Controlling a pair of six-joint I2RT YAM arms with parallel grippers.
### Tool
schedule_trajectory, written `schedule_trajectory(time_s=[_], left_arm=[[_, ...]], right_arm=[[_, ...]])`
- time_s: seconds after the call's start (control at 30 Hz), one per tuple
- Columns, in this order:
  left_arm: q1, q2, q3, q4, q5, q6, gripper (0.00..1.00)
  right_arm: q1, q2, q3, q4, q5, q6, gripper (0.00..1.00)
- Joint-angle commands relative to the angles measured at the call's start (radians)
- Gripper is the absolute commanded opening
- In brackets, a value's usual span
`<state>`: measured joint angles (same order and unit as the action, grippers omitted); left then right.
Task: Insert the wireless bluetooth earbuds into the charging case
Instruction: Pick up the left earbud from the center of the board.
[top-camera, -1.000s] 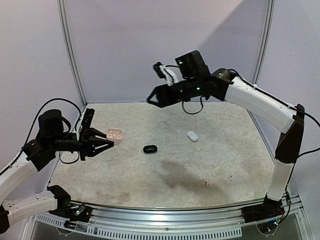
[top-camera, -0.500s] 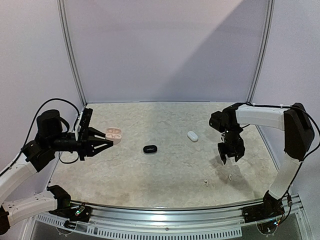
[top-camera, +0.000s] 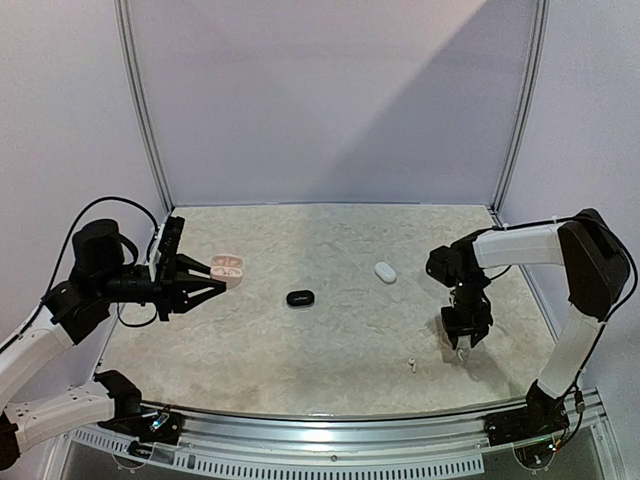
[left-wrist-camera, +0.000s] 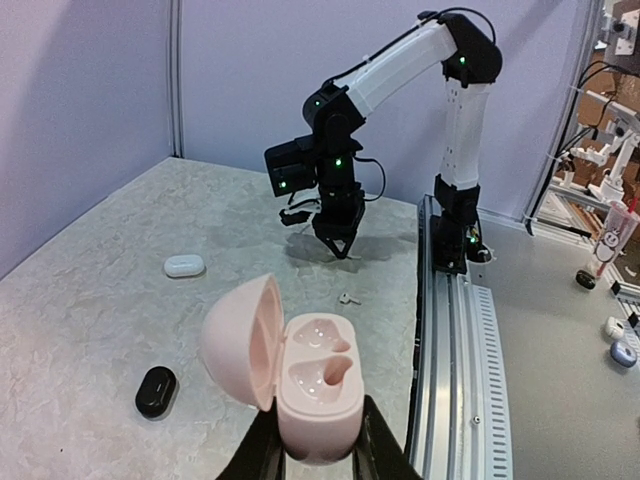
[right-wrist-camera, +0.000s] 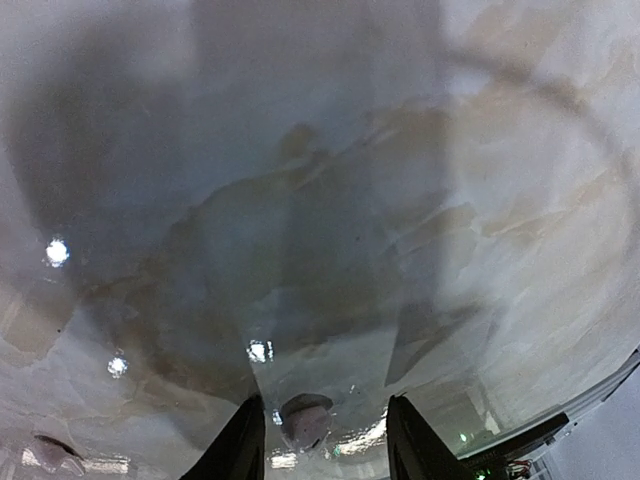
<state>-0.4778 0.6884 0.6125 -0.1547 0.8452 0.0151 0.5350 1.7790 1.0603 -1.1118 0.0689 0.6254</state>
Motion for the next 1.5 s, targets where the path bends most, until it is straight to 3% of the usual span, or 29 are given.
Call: schedule_trajectory(time_s=[0.0,0.6,1.07,1.47], left_arm=[[-0.015,-0.005,0.006,-0.004,0.002,0.016,0.00],[-0.015,-0.023,-0.005,-0.003,0.005,0.034,0.00],[-0.015,-0.010,0.006,-0.009,-0.007,0.047,0.00],[-0.015,-0.051,0.005,0.034,-0.057,0.051,0.00]], right_arm=[[-0.008,-0.010,-0.036,0.069,-0.019,0.016,0.40],[-0.009,-0.077,-0.151,0.150,-0.122,0.068,0.28],[-0.007,-0.073,-0.158,0.177,-0.133,0.063,0.06],[-0.008,-0.064,-0.188,0.242,-0.173,0.080,0.03]])
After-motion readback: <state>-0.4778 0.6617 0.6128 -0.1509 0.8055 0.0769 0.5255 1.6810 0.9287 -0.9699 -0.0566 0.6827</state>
